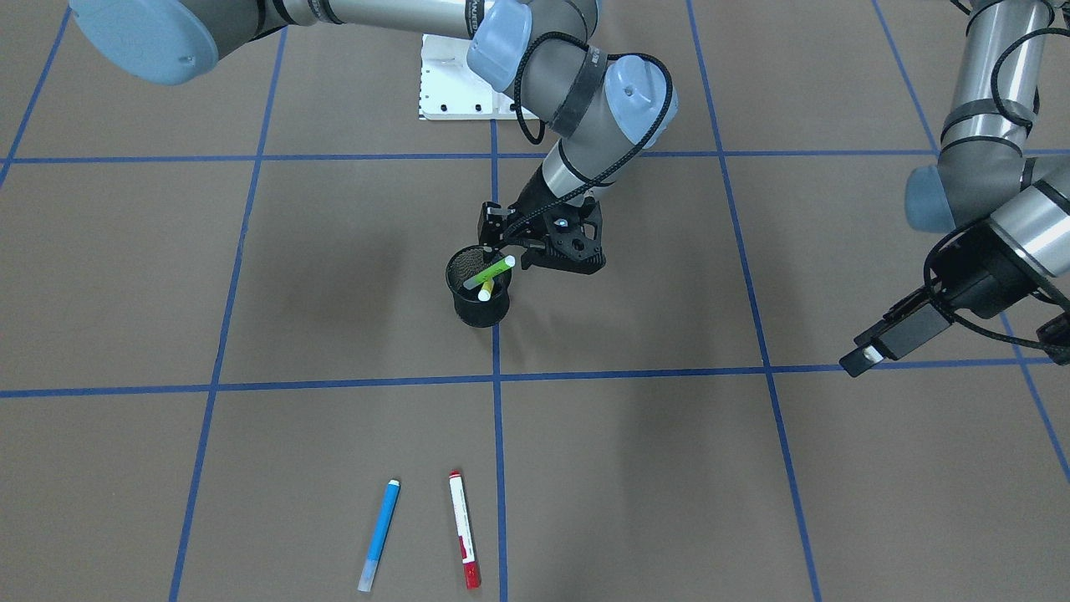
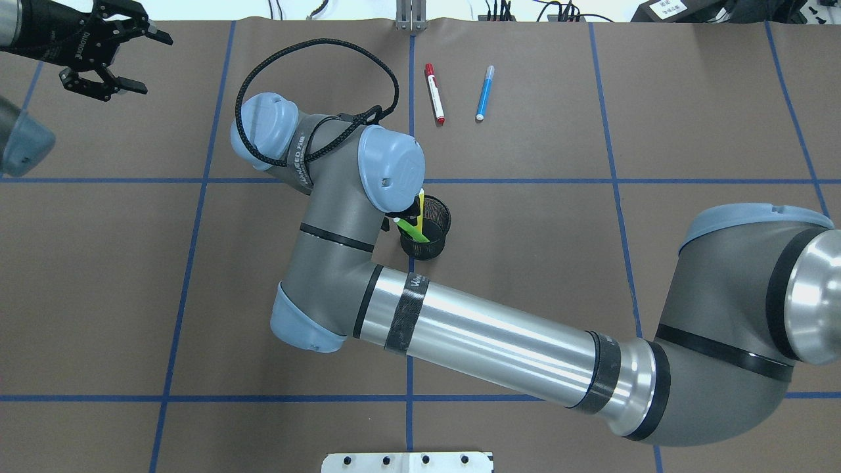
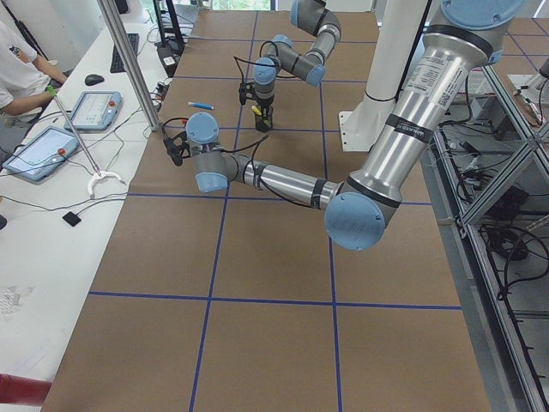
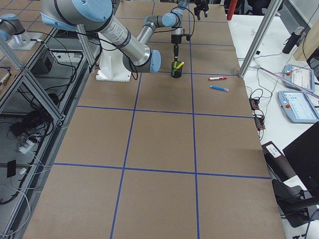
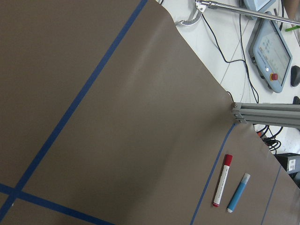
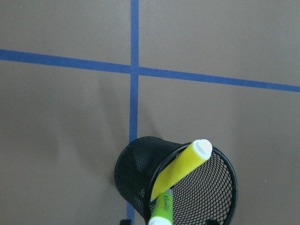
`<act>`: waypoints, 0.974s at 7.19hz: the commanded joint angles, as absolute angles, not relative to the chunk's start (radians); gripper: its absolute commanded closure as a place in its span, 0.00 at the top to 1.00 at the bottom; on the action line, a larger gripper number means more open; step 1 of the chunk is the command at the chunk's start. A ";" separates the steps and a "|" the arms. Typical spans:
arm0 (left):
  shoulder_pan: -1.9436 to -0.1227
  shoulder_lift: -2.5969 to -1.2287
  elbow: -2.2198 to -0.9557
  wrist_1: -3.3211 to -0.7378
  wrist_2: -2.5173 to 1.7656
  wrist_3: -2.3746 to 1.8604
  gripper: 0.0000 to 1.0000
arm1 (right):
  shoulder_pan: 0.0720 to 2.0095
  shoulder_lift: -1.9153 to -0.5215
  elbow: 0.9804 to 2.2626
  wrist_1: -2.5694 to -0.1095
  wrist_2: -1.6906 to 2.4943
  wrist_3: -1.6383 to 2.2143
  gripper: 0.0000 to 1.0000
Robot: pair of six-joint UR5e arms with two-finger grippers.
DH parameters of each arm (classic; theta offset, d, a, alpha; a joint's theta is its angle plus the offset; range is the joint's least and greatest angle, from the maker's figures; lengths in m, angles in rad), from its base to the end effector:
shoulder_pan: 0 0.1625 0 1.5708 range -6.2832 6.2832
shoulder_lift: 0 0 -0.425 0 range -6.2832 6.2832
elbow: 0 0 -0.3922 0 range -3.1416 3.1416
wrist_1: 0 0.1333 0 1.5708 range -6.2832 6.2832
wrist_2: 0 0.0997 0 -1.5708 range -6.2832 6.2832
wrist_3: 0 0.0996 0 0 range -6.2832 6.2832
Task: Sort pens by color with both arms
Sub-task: 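Lower the right gripper into the cup toward the green marker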
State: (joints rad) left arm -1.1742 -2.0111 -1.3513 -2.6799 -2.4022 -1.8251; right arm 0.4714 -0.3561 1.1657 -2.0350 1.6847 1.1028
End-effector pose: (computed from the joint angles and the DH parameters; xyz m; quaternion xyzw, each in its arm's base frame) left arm 0.1971 -0.6252 0.3803 -0.0342 0.6469 -0.2833 0.7072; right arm -0.6540 -0.4703 0.0861 0.0277 -0.1784 -0.0081 0.9835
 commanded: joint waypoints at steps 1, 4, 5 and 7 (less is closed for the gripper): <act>-1.173 -2.011 -1.350 -2.680 -2.402 -1.825 1.00 | 0.474 -0.356 1.161 -2.023 1.684 1.088 0.37; -1.172 -2.011 -1.345 -2.680 -2.402 -1.824 1.00 | 0.476 -0.359 1.167 -2.025 1.683 1.081 0.18; -1.172 -2.011 -1.344 -2.680 -2.401 -1.824 1.00 | 0.477 -0.359 1.169 -2.028 1.683 1.077 0.04; -1.169 -2.011 -1.342 -2.680 -2.398 -1.824 1.00 | 0.494 -0.353 1.183 -2.034 1.683 1.069 0.00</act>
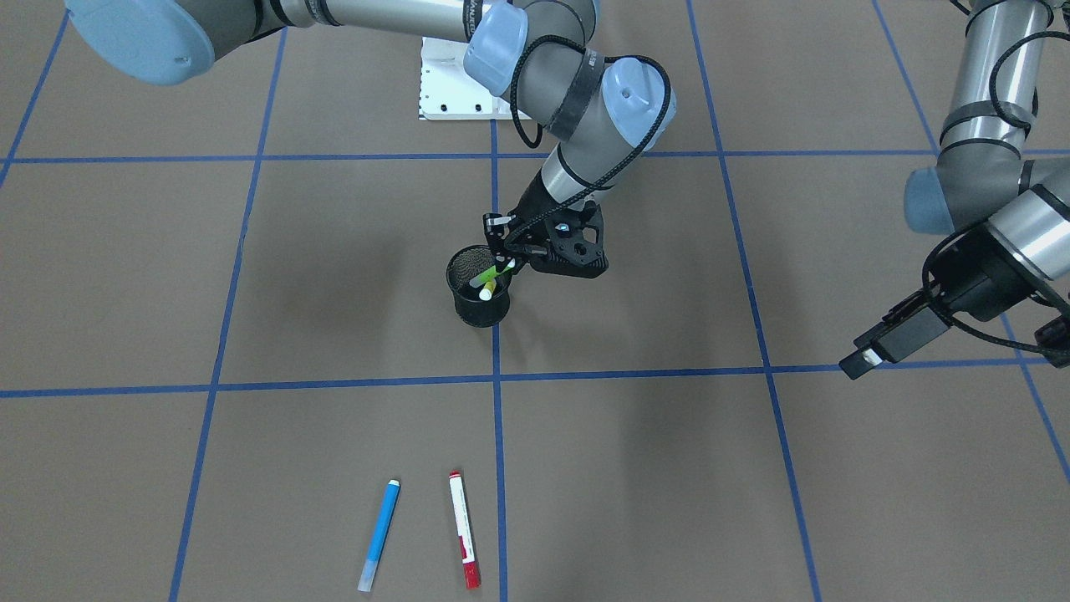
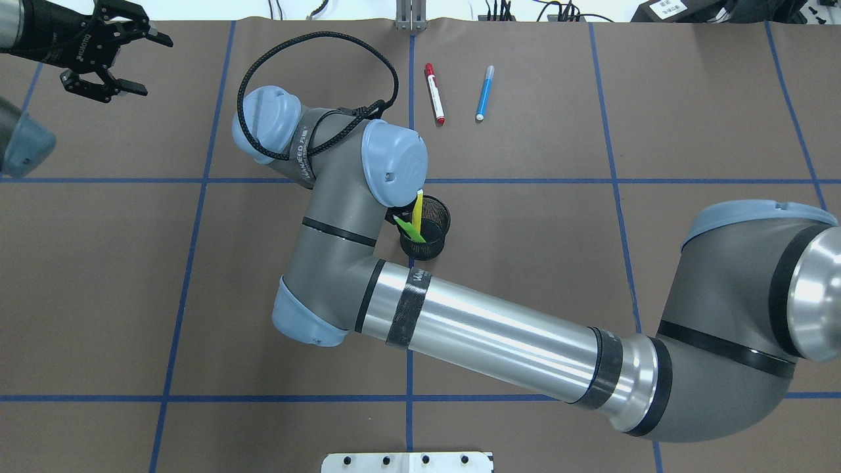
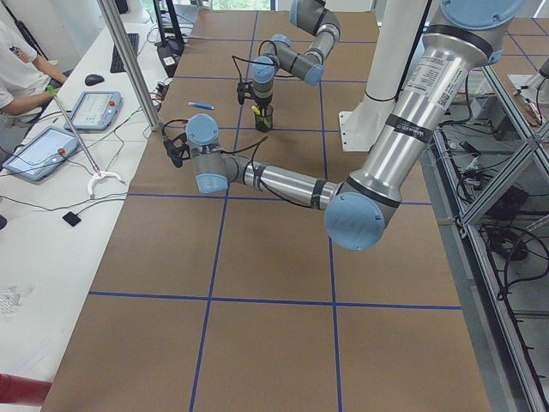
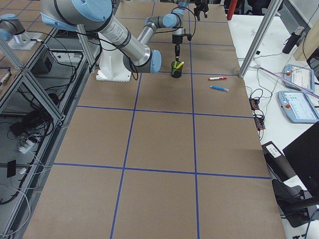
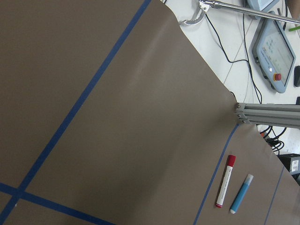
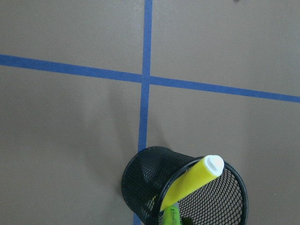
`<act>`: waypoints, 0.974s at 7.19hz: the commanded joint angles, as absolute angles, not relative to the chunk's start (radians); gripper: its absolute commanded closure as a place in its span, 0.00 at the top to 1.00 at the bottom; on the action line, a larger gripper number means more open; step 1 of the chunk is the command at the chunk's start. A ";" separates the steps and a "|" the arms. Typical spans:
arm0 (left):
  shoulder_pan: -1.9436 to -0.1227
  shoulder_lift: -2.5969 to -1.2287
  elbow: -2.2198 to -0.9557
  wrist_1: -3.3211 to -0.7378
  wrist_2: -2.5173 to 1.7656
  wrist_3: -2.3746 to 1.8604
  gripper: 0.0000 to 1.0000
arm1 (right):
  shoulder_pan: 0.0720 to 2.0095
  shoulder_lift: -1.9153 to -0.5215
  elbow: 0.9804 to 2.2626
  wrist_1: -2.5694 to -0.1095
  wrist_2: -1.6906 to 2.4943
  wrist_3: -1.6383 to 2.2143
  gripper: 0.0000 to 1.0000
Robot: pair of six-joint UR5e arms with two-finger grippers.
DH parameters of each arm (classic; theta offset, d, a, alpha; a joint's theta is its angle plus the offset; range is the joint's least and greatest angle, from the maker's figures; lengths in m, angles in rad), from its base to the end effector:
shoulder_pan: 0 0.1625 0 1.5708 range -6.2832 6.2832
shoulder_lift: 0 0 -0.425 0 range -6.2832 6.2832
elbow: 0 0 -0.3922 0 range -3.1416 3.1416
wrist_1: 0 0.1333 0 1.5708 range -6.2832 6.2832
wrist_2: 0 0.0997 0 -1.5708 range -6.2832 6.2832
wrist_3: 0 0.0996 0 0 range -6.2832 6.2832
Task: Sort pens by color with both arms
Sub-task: 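Grasp the green marker with the right gripper and lift it out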
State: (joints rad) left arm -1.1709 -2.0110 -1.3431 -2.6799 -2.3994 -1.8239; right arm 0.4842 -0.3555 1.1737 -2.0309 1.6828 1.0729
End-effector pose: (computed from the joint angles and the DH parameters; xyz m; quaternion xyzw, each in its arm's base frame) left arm 0.1996 -0.6260 0.3842 -0.0361 0.6445 -0.2851 0.7086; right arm -0.6464 -0.4780 0.0819 0.0353 -0.1828 -0.0167 0.9824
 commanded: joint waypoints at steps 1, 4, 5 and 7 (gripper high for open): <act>-1.169 -2.011 -1.341 -2.680 -2.398 -1.824 1.00 | 0.505 -0.351 1.231 -2.081 1.683 1.069 0.00; -1.169 -2.011 -1.342 -2.680 -2.398 -1.824 1.00 | 0.576 -0.310 1.452 -2.206 1.655 1.069 0.00; -1.169 -2.010 -1.345 -2.680 -2.398 -1.825 1.00 | 0.606 -0.281 1.475 -2.200 1.646 1.080 0.00; -1.169 -2.000 -1.350 -2.681 -2.398 -1.827 1.00 | 0.638 -0.381 1.560 -1.917 1.535 1.089 0.00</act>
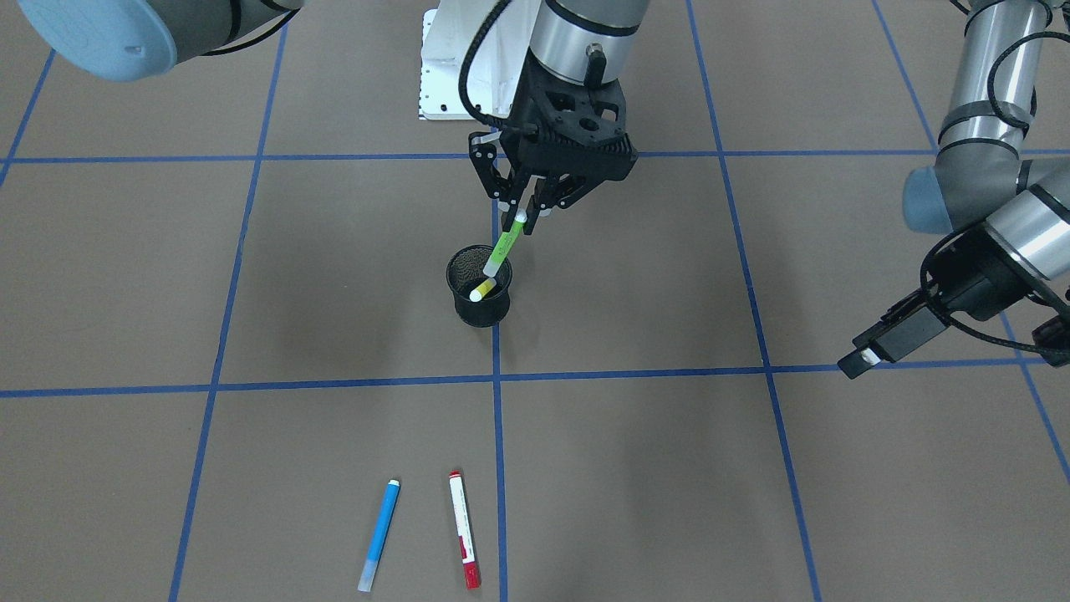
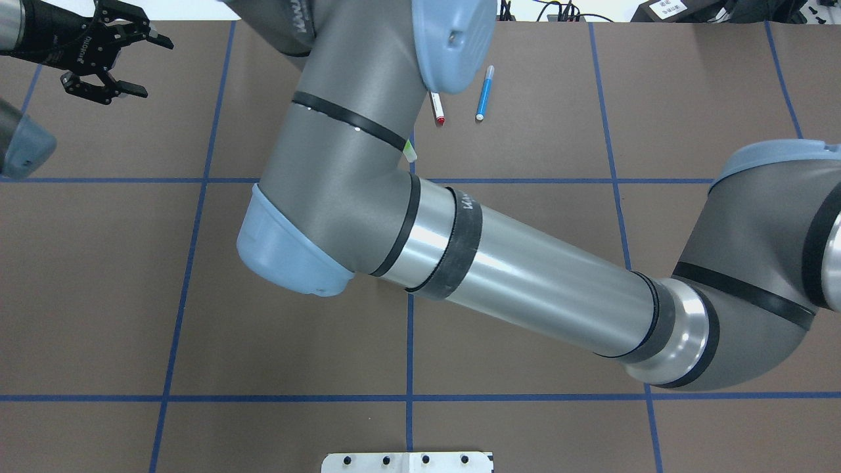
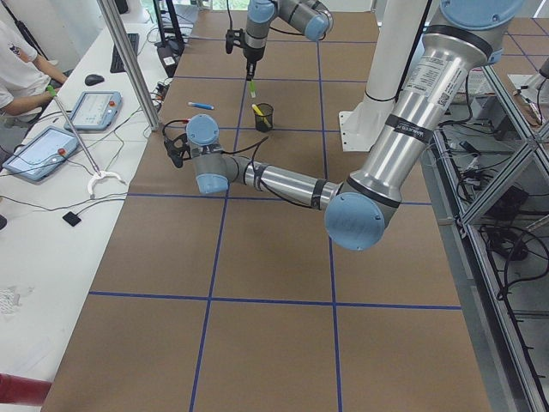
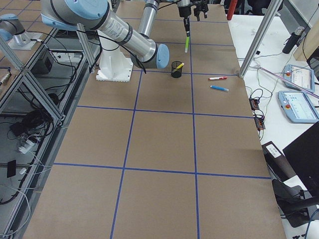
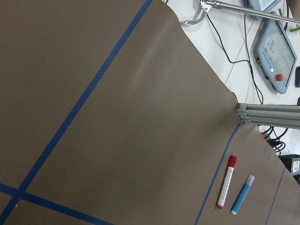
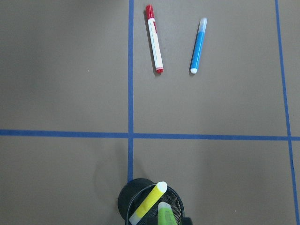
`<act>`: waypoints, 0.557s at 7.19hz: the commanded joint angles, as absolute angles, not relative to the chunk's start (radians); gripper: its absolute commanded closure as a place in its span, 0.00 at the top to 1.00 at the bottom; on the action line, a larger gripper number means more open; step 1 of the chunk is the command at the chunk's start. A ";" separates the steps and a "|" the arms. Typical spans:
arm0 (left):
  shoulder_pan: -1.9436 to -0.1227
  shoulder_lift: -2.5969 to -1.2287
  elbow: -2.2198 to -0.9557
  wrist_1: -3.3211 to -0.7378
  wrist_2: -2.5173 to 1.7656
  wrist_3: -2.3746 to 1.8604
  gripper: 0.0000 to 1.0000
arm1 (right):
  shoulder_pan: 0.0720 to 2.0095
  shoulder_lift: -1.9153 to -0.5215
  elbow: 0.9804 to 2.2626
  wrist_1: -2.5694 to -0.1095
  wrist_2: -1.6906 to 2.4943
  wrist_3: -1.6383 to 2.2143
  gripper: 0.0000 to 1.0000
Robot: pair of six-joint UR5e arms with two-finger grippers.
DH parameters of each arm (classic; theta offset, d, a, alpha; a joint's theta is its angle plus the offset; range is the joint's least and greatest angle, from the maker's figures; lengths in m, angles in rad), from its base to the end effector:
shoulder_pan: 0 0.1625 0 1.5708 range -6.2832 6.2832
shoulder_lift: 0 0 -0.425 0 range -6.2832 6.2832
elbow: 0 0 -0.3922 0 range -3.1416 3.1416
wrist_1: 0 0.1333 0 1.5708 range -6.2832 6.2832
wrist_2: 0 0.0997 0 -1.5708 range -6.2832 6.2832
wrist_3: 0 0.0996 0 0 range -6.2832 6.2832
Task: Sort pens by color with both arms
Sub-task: 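Grasp the green marker with the right gripper and lift it out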
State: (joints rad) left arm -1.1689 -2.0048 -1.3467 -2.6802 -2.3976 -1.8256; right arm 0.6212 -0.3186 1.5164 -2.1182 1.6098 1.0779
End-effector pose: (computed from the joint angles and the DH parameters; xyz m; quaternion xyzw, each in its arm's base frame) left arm 0.2000 -0.6239 0.3866 -0.0372 0.6437 -0.2863 0.7087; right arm -0.4826 -0.5046 -0.0508 0.1532 -0.2809 0.0545 0.9459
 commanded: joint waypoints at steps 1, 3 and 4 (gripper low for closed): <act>-1.169 -1.968 -1.353 -2.728 -2.398 -1.828 1.00 | 0.637 -0.476 1.562 -1.761 1.417 1.104 0.00; -1.169 -1.867 -1.362 -2.912 -2.404 -1.830 1.00 | 0.637 -0.572 1.473 -1.448 1.289 1.108 0.00; -1.170 -1.830 -1.400 -2.933 -2.405 -1.833 1.00 | 0.635 -0.563 1.344 -1.314 1.175 1.168 0.00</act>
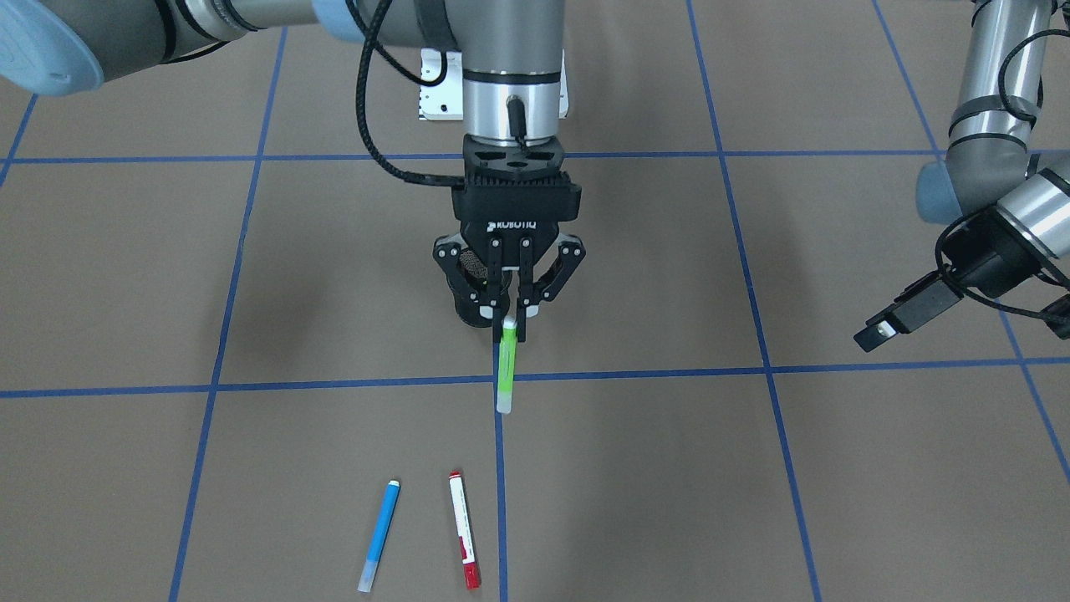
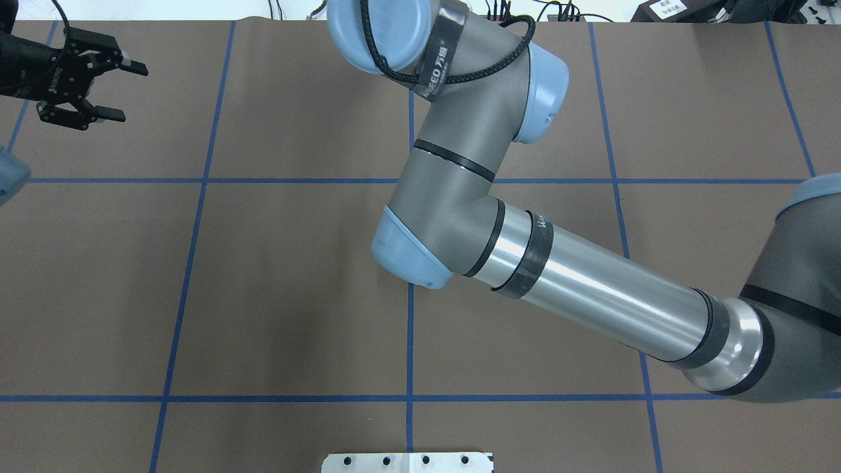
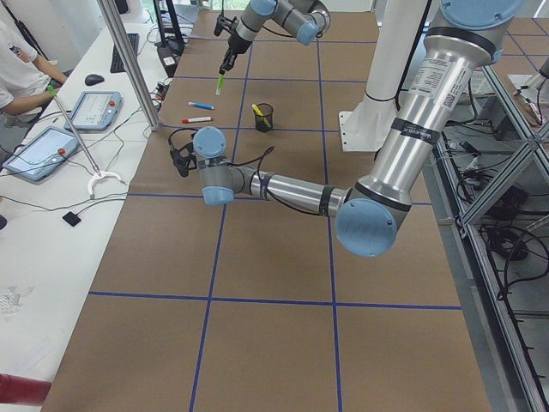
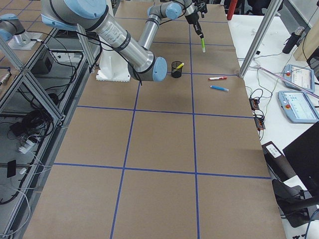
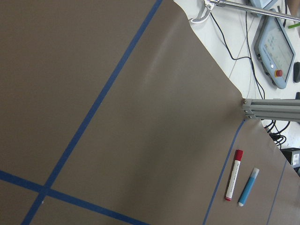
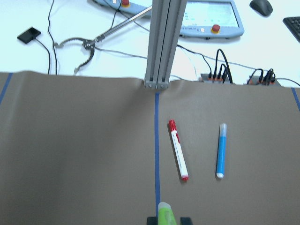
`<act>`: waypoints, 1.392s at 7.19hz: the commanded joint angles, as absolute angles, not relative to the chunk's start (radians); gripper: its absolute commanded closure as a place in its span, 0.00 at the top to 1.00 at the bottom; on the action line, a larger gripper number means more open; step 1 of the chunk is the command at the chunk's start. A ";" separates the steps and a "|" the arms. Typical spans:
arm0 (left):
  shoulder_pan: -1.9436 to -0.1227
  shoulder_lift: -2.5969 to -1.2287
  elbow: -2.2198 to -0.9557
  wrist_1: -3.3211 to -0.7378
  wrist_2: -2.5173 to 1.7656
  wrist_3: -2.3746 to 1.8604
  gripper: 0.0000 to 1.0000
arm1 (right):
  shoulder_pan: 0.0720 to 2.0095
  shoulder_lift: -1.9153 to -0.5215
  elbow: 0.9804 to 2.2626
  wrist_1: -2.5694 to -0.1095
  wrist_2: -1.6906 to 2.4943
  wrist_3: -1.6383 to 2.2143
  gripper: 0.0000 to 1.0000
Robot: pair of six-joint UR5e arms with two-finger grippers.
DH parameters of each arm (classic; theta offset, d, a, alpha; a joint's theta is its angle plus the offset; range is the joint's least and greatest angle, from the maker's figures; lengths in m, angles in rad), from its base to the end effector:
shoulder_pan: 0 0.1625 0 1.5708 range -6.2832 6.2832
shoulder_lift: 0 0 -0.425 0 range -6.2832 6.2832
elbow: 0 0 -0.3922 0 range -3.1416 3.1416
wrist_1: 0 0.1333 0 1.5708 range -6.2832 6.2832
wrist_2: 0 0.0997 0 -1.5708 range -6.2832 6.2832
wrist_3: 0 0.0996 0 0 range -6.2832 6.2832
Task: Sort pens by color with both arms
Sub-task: 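Carry the green marker to the blue marker and lower it onto the table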
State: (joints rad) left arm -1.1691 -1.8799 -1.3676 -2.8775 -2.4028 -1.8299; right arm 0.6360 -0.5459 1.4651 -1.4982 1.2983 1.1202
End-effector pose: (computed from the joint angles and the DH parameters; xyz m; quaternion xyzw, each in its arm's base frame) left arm 0.1801 -0.5767 0.4380 -0.0153 0.6684 -0.2576 0.6976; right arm -0.4969 -0.5659 0.0403 0.3460 -0.3418 0.1450 0.8617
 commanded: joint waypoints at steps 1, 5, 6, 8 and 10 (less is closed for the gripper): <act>-1.170 -1.794 -1.464 -2.918 -2.424 -1.838 1.00 | 0.635 -0.539 1.218 -1.217 1.145 1.172 0.00; -1.170 -1.738 -1.531 -2.916 -2.445 -1.847 1.00 | 0.594 -0.408 0.794 -0.993 1.054 1.178 0.00; -1.170 -1.736 -1.531 -2.918 -2.447 -1.847 1.00 | 0.572 -0.407 0.734 -0.904 1.042 1.178 0.00; -1.170 -1.738 -1.532 -2.918 -2.445 -1.847 1.00 | 0.534 -0.416 0.716 -0.899 0.983 1.178 0.00; -1.169 -1.738 -1.531 -2.918 -2.447 -1.847 1.00 | 0.535 -0.416 0.706 -0.899 0.980 1.170 0.00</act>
